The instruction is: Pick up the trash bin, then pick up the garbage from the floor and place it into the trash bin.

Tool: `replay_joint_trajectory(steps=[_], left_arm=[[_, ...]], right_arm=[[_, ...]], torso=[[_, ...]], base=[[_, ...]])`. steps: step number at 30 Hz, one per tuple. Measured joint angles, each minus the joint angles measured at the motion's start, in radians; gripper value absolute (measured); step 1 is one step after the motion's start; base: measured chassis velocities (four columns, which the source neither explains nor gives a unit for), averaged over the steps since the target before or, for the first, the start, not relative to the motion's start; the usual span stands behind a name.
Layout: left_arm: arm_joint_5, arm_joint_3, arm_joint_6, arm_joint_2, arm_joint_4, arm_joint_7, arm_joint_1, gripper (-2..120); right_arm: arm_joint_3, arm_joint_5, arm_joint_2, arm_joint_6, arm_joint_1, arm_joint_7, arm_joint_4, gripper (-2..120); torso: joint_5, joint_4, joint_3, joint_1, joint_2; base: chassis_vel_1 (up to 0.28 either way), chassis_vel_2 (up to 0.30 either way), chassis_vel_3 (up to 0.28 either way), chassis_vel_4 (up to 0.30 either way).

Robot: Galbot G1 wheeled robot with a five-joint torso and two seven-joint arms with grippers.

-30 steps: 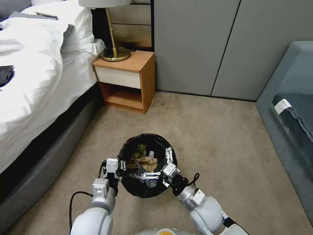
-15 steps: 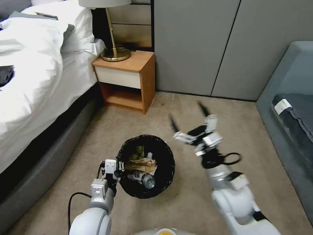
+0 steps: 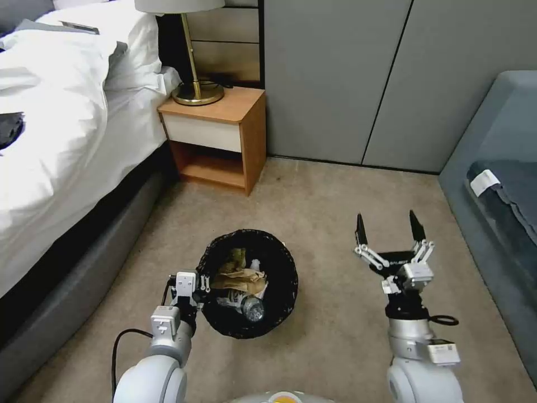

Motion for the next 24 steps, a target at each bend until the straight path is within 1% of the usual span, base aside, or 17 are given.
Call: replay_joint_trajectory(steps=[6,16,24], left_arm=[[-0.001,-0.001,0.0,-0.001,-0.001,0.0,0.0,0],[-0.001,-0.001,-0.003,-0.004,-0.001,0.0,0.002,0],[-0.001,0.0,-0.005,-0.005,0.0,0.0,0.0,0]], right_arm=[[-0.002,0.0,0.005,0.0,0.003,-0.001,-0.023,100],[-0.014,-0.007,0.002,-0.011,-0.001,-0.023,-0.021,100],[-0.025,-0.016,-0.001,-0.016,-0.005,-0.04,-0.019,100]], torso=[[0.0,-0.0001,0.0,0.0,0.0],[-0.0001,-0.0002,0.0,0.0,0.0],[-0.0001,-0.0001,0.0,0.0,0.0]], base=[[0.0,0.0,0.0,0.0],[0.0,0.0,0.0,0.0],[0.065,0.063,0.067,0.056]])
